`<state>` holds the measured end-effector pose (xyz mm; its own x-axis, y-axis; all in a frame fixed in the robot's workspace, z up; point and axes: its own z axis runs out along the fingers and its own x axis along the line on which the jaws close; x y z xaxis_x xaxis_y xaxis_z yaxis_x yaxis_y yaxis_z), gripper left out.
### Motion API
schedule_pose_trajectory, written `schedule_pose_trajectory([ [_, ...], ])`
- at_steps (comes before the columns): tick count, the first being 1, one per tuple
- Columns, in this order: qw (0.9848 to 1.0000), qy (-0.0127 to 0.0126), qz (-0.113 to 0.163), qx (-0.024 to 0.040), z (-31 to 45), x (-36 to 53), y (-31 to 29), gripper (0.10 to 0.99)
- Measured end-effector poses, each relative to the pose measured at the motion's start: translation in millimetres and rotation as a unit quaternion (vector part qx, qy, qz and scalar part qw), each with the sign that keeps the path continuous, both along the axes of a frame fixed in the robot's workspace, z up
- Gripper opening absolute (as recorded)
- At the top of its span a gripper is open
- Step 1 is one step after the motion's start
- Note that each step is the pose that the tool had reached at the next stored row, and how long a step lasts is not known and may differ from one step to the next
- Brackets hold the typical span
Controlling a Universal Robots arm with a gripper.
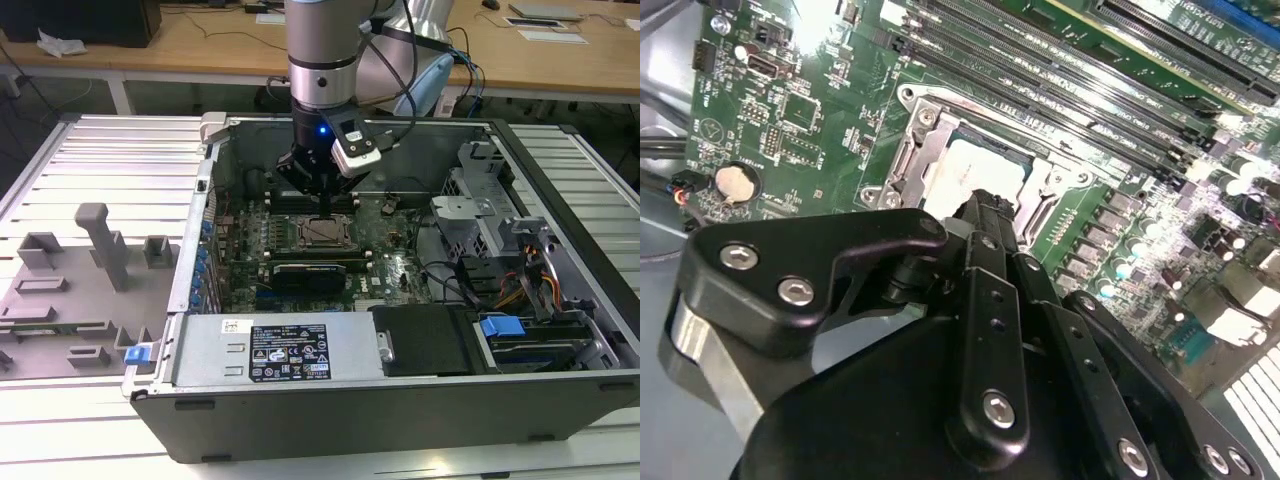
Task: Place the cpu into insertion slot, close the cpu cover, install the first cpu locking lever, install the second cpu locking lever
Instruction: 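Install the second cpu locking lever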
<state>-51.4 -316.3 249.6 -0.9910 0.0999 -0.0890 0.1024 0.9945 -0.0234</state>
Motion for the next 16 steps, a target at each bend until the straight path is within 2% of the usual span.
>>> schedule_pose_trajectory([
  [4,1.0,0.0,0.0,-0.0008,7.9,0.0,0.0,0.106],
  [9,1.0,0.0,0.0,-0.0008,8.4,-0.1,-0.2,0.106],
  [16,1.0,0.0,0.0,-0.0006,8.3,0.0,-11.7,0.106],
])
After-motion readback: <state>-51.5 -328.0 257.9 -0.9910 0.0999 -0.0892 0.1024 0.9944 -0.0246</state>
